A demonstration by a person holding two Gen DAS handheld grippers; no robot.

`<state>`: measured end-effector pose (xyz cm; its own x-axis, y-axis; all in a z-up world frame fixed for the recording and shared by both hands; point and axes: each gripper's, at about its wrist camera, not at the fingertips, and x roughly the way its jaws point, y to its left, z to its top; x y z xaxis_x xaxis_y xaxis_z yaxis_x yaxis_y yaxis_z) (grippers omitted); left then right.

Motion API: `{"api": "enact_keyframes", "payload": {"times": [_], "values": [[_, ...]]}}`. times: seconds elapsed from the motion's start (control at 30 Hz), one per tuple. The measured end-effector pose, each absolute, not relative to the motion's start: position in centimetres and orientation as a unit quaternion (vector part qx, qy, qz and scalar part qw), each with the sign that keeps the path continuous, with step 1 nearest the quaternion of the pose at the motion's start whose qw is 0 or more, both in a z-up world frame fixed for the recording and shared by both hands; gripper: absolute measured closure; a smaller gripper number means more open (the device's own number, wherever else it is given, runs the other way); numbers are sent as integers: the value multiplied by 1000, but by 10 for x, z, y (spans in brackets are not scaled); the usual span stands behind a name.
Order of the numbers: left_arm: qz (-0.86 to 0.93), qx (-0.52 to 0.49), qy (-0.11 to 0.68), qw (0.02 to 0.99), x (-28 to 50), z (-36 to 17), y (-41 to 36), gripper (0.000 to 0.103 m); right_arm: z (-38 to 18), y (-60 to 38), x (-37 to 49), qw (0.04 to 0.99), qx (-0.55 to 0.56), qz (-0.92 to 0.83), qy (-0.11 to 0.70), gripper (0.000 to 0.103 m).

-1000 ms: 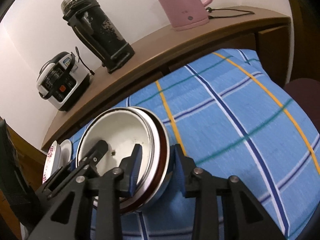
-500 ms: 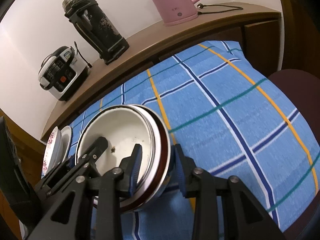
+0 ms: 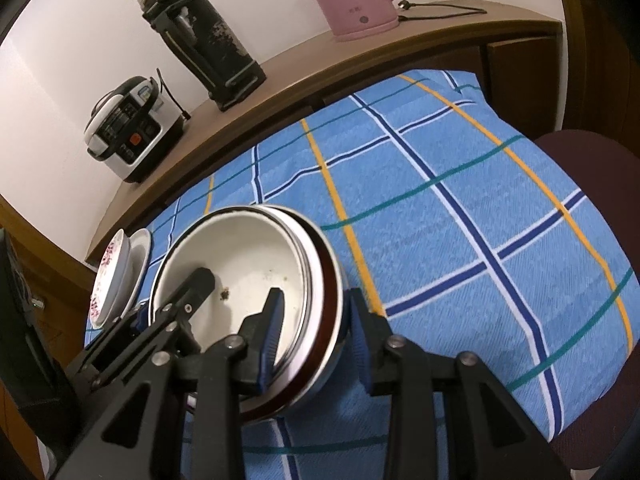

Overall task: Organize plates and bowls
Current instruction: 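Lift and carry the nested bowls with both tools over the floral plate stack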

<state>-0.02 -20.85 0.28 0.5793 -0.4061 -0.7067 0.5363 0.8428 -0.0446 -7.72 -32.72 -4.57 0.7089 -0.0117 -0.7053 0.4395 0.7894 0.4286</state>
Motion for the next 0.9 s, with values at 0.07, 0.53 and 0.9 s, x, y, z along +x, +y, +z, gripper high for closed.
{"api": "enact_keyframes", "payload": {"times": [0.07,0.53,0.9], "values": [[-264,86,373,885,-2,4,-204,78,-45,-324,-78,875,296,-127,360,70],[-248,74,369,893,-6,10,-171,78,-38,-292,-76,881,280,-110,365,70],[-221,62,368,901,-8,11,-137,78,-38,-261,-70,885,267,-86,372,70]]}}
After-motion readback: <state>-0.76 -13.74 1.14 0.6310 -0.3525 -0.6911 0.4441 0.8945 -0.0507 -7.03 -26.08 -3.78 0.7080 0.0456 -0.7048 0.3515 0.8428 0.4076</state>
